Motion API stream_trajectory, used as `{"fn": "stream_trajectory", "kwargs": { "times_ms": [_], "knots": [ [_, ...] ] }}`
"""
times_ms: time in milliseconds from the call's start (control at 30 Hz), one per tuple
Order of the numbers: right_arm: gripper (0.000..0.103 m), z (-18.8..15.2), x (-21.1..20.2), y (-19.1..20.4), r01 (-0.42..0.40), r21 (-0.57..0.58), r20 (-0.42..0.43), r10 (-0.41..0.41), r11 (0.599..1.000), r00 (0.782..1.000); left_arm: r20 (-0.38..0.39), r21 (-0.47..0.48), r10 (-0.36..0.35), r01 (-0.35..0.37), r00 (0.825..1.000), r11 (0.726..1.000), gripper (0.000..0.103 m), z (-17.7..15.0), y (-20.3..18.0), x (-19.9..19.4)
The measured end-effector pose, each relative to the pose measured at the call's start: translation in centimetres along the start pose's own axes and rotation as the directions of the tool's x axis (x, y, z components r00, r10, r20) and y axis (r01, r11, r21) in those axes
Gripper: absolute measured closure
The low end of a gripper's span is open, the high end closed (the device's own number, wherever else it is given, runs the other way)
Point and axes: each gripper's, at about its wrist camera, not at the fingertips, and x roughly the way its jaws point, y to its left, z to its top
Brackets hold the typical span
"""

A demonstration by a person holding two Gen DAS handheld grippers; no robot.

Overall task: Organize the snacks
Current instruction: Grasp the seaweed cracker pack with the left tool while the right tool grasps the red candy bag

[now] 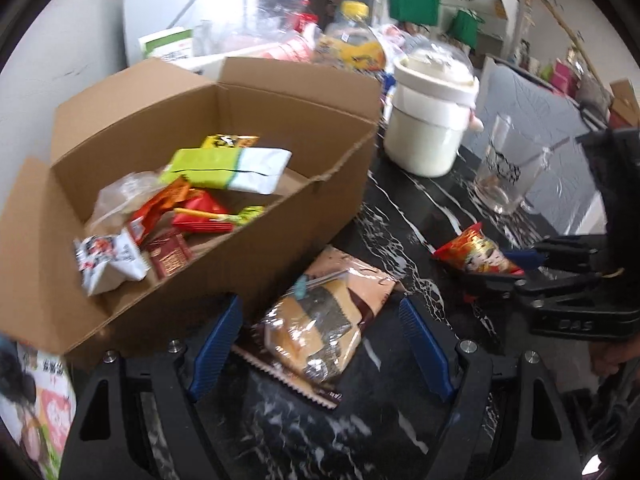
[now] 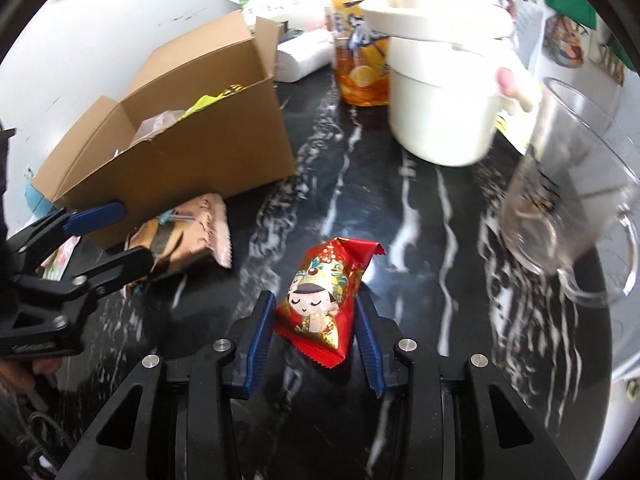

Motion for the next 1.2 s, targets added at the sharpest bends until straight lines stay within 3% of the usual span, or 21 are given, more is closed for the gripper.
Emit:
{"fn": "stream_trajectory", "kwargs": {
  "times_ms": [100, 233, 400, 633, 833, 967, 1067, 1200],
  "knots": [
    [0.063, -0.6, -0.6, -0.6, 0.005, 0.015, 0.002, -0.005, 1.000, 1.000, -0.048, 0.004, -0.024, 0.024, 0.999, 1.000, 0.023, 0.1, -0.3, 1.6],
    [0.063, -1.3, -1.2, -1.1, 0.004, 0.034, 0.002, -0.004, 0.999, 1.000, -0.052, 0.030, -0.013, 0.015, 0.999, 0.999, 0.023, 0.1, -1.1, 2.1],
    [0.063, -1.6, -1.4, -1.6, -0.004, 0.050, 0.007, 0.003, 0.999, 1.000, -0.051, 0.016, -0.110, 0.111, 0.993, 0.994, 0.023, 0.2, -2.4, 1.7],
    [0.063, -1.6, -2.3, -2.1, 0.007, 0.059, 0.029, -0.009, 0.998, 1.000, -0.066, 0.024, -0.164, 0.166, 0.984, 0.986, 0.023, 0.5, -4.3, 1.7],
    [0.063, -2.3, -3.2, -2.6, 0.014, 0.065, 0.038, -0.016, 0.998, 0.999, -0.014, -0.037, -0.050, 0.050, 0.999, 0.998, 0.023, 0.4, -2.7, 0.6],
    [0.063, -2.5, -3.1, -2.2, -0.001, 0.052, 0.035, -0.001, 0.999, 0.999, 0.015, -0.043, 0.029, -0.028, 0.999, 0.999, 0.023, -0.2, -1.7, -0.1],
    [0.063, -2.4, -2.9, -1.7, -0.011, 0.040, 0.033, 0.010, 0.999, 0.999, 0.010, -0.053, 0.049, -0.048, 0.999, 0.997, 0.023, -0.6, -1.0, -0.1],
    [0.063, -2.3, -2.7, -1.1, -0.020, 0.027, 0.031, 0.019, 0.999, 0.999, -0.018, -0.099, 0.022, -0.024, 1.000, 0.995, 0.023, -1.0, -0.1, 0.4]
  ]
}}
